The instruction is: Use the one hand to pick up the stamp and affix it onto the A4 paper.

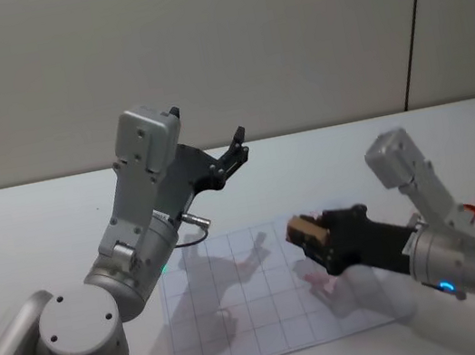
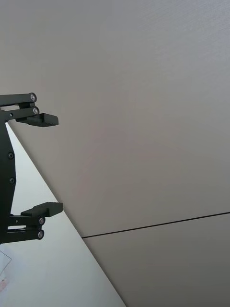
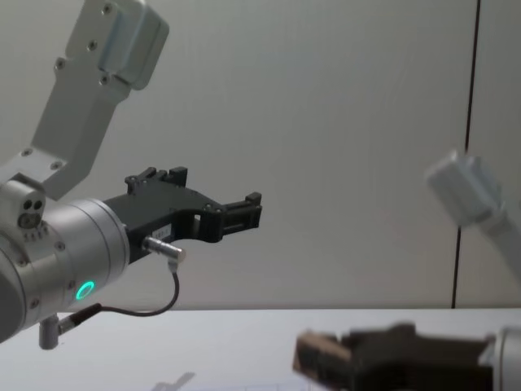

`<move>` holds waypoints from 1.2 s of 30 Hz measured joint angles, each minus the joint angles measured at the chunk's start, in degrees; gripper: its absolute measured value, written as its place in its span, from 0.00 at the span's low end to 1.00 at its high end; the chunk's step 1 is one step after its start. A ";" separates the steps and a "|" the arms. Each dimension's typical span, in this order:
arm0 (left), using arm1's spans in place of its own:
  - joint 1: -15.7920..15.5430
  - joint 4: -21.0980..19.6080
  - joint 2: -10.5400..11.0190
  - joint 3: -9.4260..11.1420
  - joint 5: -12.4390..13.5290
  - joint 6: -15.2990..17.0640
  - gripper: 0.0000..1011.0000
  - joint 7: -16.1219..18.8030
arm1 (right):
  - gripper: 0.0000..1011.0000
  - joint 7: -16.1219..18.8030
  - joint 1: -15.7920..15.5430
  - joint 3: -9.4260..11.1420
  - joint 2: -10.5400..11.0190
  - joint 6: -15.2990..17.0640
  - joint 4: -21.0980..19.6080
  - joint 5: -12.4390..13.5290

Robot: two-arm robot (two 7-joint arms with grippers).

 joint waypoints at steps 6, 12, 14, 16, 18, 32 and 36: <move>0.00 0.00 0.00 0.00 0.00 0.00 0.99 0.00 | 0.22 -0.54 0.56 0.55 0.24 0.33 -3.73 0.94; 0.00 0.00 0.00 0.00 0.00 0.00 0.99 0.00 | 0.22 -2.82 0.92 1.16 0.88 3.13 -7.26 0.46; 0.00 0.00 0.00 0.00 0.00 0.00 0.99 0.00 | 0.22 -3.45 0.94 1.31 1.10 3.89 -7.90 0.17; 0.00 0.00 0.00 0.00 0.00 0.00 0.99 0.00 | 0.22 -4.48 0.94 1.53 1.43 5.26 -8.61 -0.34; 0.00 0.00 0.00 0.00 0.00 0.00 0.99 0.00 | 0.22 -5.14 0.94 1.72 1.70 6.08 -9.12 -0.64; 0.00 0.00 0.00 0.00 0.00 0.00 0.99 0.00 | 0.22 -12.36 -0.54 4.47 5.23 13.14 -11.27 -2.12; 0.00 0.00 0.00 0.00 0.00 0.00 0.99 0.00 | 0.22 -14.30 -1.41 5.54 6.48 14.20 -11.44 -1.55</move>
